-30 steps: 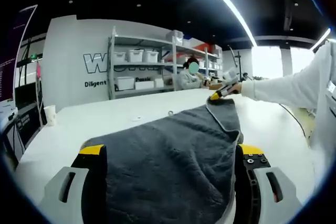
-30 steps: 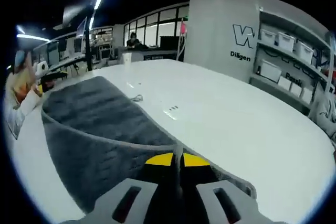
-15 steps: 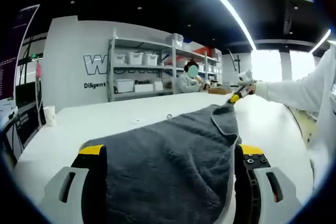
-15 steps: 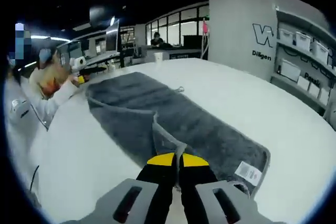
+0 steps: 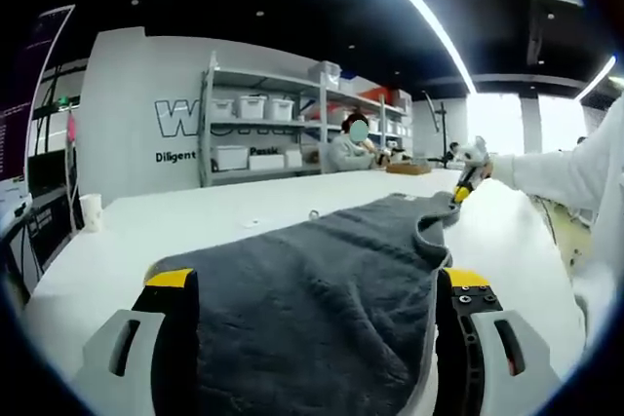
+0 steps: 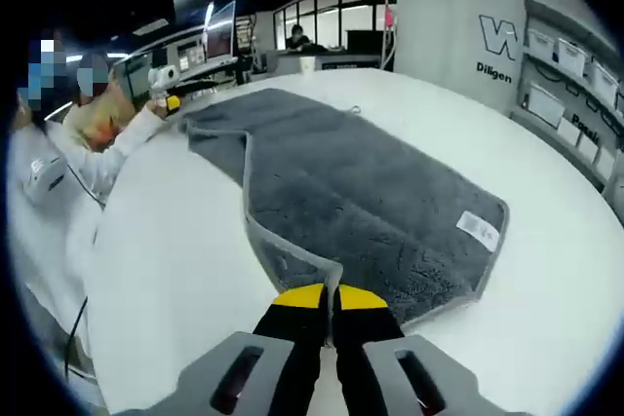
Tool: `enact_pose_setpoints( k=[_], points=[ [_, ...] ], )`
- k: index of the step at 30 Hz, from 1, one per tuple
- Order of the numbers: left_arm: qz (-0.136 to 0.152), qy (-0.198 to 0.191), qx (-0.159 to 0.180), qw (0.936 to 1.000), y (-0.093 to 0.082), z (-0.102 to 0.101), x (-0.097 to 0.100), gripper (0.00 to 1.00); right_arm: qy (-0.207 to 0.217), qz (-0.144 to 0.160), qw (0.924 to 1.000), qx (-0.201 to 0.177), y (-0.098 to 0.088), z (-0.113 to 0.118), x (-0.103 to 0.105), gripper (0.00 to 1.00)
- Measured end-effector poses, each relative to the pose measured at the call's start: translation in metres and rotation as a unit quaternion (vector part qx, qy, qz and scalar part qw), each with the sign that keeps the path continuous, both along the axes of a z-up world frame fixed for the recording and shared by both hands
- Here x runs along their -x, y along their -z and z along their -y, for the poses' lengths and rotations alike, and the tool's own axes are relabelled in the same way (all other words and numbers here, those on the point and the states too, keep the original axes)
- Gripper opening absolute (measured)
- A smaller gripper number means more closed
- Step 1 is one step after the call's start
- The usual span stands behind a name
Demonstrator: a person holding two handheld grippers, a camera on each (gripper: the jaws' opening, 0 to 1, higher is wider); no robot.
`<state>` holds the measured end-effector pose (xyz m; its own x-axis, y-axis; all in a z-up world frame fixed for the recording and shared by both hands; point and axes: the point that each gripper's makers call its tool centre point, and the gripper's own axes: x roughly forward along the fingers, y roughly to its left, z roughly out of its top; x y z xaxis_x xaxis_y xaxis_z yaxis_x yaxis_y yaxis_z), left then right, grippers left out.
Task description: Open the folded towel by lifting each exposed corner and separating the folded layers until the towel lies flat within the target outline without major curled edges
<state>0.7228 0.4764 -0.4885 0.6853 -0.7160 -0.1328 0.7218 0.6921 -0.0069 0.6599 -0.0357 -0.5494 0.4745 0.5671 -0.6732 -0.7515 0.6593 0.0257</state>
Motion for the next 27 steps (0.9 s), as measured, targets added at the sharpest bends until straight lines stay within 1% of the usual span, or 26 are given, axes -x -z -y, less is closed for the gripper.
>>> enact_pose_setpoints(
  k=[5, 11, 17, 25, 27],
  points=[
    [-0.003, -0.003, -0.002, 1.0000, 0.001, -0.002, -0.001, 1.00, -0.001, -0.022, 0.9996, 0.020, 0.007, 0.008, 0.012, 0.00],
    [-0.002, -0.003, 0.000, 1.0000, 0.001, -0.002, -0.001, 1.00, 0.005, -0.043, 0.9984, 0.035, 0.016, 0.023, 0.022, 0.00],
    [-0.003, -0.005, -0.001, 1.0000, 0.001, -0.002, -0.002, 1.00, 0.020, -0.061, 0.9976, 0.026, 0.017, 0.032, 0.031, 0.00],
    [-0.003, -0.007, 0.001, 1.0000, 0.001, -0.002, -0.001, 1.00, 0.027, -0.078, 0.9964, 0.023, 0.016, 0.038, 0.047, 0.00],
    [-0.003, -0.007, 0.001, 1.0000, 0.001, -0.002, -0.002, 1.00, 0.029, -0.086, 0.9957, 0.019, 0.016, 0.042, 0.051, 0.00]
  ],
)
